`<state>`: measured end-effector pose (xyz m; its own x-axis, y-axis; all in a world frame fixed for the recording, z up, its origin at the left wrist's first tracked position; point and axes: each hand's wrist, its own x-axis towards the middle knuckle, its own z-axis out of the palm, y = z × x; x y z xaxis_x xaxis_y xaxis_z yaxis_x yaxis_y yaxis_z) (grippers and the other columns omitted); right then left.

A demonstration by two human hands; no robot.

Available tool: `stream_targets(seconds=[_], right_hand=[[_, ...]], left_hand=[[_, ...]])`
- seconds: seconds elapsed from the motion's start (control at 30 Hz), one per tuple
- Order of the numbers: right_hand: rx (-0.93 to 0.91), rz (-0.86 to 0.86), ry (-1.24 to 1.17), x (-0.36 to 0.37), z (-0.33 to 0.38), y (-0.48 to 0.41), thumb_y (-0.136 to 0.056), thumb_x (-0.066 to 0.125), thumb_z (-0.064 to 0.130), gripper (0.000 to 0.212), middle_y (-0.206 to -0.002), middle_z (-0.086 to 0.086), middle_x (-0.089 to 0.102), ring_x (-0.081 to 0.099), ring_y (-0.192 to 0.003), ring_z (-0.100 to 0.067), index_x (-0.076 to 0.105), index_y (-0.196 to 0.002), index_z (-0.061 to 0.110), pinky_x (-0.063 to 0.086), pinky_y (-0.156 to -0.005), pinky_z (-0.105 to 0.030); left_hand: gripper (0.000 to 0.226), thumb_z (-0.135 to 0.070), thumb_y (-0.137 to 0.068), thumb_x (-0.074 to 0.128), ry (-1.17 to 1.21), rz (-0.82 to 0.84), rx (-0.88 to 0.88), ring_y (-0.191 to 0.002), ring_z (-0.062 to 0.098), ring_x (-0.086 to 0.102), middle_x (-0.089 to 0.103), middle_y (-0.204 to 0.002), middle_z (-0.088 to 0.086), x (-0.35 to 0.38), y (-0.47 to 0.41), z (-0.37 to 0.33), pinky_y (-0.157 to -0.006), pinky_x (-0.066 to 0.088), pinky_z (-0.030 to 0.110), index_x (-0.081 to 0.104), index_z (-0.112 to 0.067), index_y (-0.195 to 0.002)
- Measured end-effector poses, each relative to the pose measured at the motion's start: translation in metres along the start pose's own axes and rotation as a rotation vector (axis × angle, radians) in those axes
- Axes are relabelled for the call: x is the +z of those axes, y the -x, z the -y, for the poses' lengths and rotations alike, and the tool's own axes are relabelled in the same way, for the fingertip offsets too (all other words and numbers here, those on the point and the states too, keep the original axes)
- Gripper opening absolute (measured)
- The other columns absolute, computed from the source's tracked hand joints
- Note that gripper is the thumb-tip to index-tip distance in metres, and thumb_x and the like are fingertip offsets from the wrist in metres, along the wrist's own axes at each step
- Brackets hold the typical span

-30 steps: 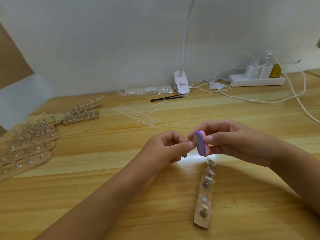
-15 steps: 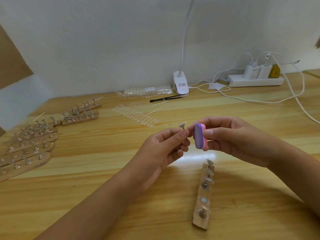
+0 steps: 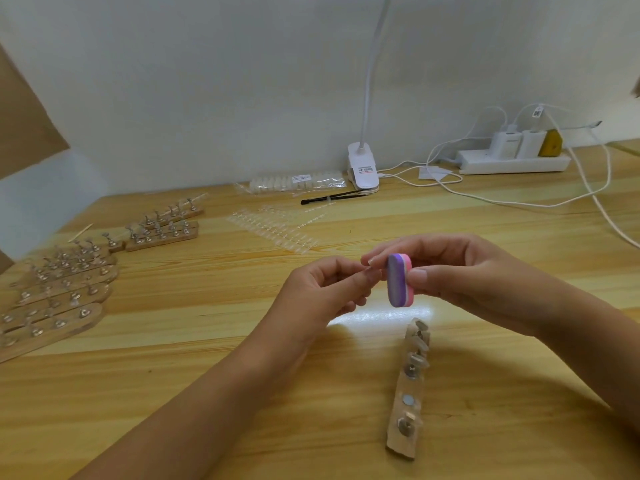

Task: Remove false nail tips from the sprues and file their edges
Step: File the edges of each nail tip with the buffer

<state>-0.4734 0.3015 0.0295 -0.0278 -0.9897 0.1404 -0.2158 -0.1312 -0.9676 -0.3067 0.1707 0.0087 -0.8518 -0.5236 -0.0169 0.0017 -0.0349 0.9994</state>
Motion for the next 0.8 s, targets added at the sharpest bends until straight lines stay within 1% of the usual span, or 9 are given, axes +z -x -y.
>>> stream_targets(seconds=[0.07,0.1,0.13,0.2,0.27,0.33,0.47,0.63,0.8], right_hand=[[0.0,-0.021,0.022,-0.0006,0.0,0.0,-0.085,0.064,0.033,0.031,-0.126,0.0,0.067,0.059,-0.123,-0.017,0.072,-0.114,0.027,0.042,-0.104,-0.02],[-0.001,-0.028,0.031,-0.0012,0.0003,0.0004,-0.085,0.064,0.034,0.031,-0.125,0.001,0.067,0.059,-0.122,-0.016,0.071,-0.114,0.028,0.042,-0.104,-0.019],[-0.002,-0.031,0.041,-0.0018,0.0008,0.0009,-0.085,0.065,0.035,0.031,-0.125,0.001,0.067,0.059,-0.122,-0.016,0.071,-0.114,0.029,0.041,-0.104,-0.018],[-0.008,-0.028,0.057,-0.0025,0.0015,0.0013,-0.086,0.065,0.035,0.03,-0.125,0.002,0.067,0.06,-0.122,-0.014,0.071,-0.115,0.029,0.041,-0.103,-0.017],[-0.008,-0.028,0.066,-0.0024,0.0009,0.0012,-0.089,0.067,0.031,0.028,-0.126,0.004,0.067,0.06,-0.122,-0.013,0.07,-0.116,0.028,0.043,-0.1,-0.016],[-0.003,-0.031,0.076,-0.0015,-0.0004,0.001,-0.089,0.066,0.029,0.028,-0.127,0.007,0.066,0.06,-0.121,-0.01,0.071,-0.116,0.028,0.044,-0.096,-0.012],[0.001,-0.035,0.081,-0.0003,-0.0021,0.0009,-0.086,0.066,0.031,0.03,-0.129,0.011,0.065,0.059,-0.122,-0.008,0.071,-0.115,0.03,0.046,-0.093,-0.013],[-0.024,-0.041,0.052,0.0002,-0.0043,0.0003,-0.088,0.065,0.026,0.032,-0.13,0.006,0.065,0.059,-0.123,-0.012,0.07,-0.119,0.023,0.046,-0.096,-0.015],[-0.058,-0.064,0.018,0.0027,-0.0077,-0.0015,-0.091,0.063,0.019,0.032,-0.131,0.002,0.065,0.058,-0.125,-0.016,0.068,-0.123,0.018,0.045,-0.098,-0.017]], left_hand=[[0.003,-0.024,-0.074,0.082,0.137,0.041,-0.076,-0.062,0.004,0.06,0.065,-0.069,-0.005,0.0008,-0.0011,-0.001,-0.062,0.051,0.014,0.08,-0.024,-0.075],[0.001,-0.02,-0.076,0.08,0.213,0.067,-0.112,-0.062,0.005,0.06,0.065,-0.071,-0.003,0.0012,-0.0014,-0.0018,-0.061,0.052,0.015,0.08,-0.021,-0.077],[0.007,-0.021,-0.077,0.075,0.273,0.093,-0.134,-0.064,0.006,0.06,0.065,-0.073,-0.001,0.0014,-0.0017,-0.0023,-0.061,0.052,0.015,0.081,-0.018,-0.08],[0.018,-0.033,-0.074,0.075,0.337,0.122,-0.146,-0.066,0.007,0.06,0.065,-0.076,-0.001,0.0012,-0.0015,-0.0033,-0.063,0.053,0.016,0.081,-0.018,-0.083],[0.027,-0.044,-0.071,0.08,0.31,0.108,-0.132,-0.068,0.006,0.06,0.066,-0.077,-0.002,0.0012,-0.0012,-0.0038,-0.065,0.053,0.015,0.081,-0.02,-0.083],[0.031,-0.051,-0.073,0.083,0.267,0.073,-0.117,-0.067,0.005,0.06,0.066,-0.076,-0.004,0.0019,-0.0015,-0.0029,-0.065,0.053,0.014,0.082,-0.021,-0.084],[0.034,-0.047,-0.07,0.076,0.269,0.051,-0.111,-0.067,0.004,0.061,0.066,-0.076,-0.004,0.0012,-0.0031,-0.0007,-0.064,0.052,0.014,0.082,-0.019,-0.088],[0.032,-0.041,-0.073,0.075,0.332,0.075,-0.129,-0.067,0.005,0.061,0.066,-0.077,-0.002,-0.0015,-0.0041,0.0006,-0.063,0.053,0.014,0.081,-0.017,-0.093],[0.033,-0.039,-0.069,0.076,0.375,0.053,-0.157,-0.067,0.006,0.061,0.066,-0.079,0.001,-0.0018,-0.0057,0.0007,-0.061,0.053,0.014,0.081,-0.014,-0.091]])
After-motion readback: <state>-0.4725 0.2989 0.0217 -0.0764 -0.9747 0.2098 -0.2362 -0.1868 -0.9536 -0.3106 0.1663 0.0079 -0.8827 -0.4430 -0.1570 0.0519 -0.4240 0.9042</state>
